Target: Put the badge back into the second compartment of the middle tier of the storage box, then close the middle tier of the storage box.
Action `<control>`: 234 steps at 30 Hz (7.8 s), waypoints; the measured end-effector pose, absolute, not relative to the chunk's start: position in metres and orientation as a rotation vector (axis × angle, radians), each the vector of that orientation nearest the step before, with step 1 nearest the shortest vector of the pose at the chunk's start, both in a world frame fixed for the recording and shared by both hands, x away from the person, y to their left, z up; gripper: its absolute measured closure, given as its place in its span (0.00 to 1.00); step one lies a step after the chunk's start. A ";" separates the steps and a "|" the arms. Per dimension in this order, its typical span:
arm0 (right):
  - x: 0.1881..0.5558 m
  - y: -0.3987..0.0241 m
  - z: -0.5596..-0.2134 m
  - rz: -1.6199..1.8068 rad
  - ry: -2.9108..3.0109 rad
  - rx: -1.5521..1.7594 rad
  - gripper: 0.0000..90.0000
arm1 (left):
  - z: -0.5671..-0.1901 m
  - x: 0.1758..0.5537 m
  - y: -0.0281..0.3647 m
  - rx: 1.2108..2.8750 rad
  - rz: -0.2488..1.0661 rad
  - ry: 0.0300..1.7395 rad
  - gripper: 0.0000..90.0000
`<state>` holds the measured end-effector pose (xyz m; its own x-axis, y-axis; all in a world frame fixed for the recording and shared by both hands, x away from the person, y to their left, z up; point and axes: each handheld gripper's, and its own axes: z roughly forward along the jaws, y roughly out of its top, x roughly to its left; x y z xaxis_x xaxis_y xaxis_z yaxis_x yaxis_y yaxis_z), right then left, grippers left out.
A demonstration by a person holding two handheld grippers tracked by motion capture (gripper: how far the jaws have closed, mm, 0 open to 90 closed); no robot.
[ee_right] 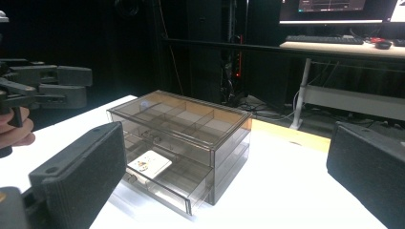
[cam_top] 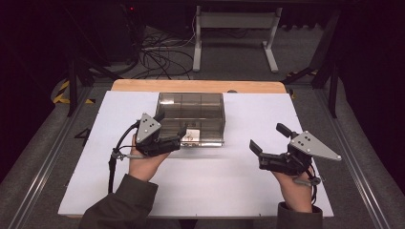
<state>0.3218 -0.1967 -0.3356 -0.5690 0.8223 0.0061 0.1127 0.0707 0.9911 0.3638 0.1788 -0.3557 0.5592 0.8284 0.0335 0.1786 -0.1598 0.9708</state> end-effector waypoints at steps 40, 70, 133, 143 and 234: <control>0.323 -0.190 -0.341 1.554 1.789 0.938 0.01 | -0.340 0.330 0.229 1.647 0.748 0.813 0.11; 0.330 -0.170 -0.356 1.557 1.819 0.917 0.02 | -0.350 0.310 0.272 1.641 0.771 0.808 0.08; 0.359 -0.129 -0.423 1.520 2.070 0.822 1.00 | -0.356 0.311 0.271 1.641 0.700 0.785 0.08; 0.369 -0.123 -0.430 1.499 2.109 0.810 1.00 | -0.356 0.311 0.271 1.642 0.706 0.785 0.08; 0.406 -0.073 -0.451 1.340 2.156 0.732 1.00 | -0.358 0.311 0.273 1.643 0.701 0.801 0.09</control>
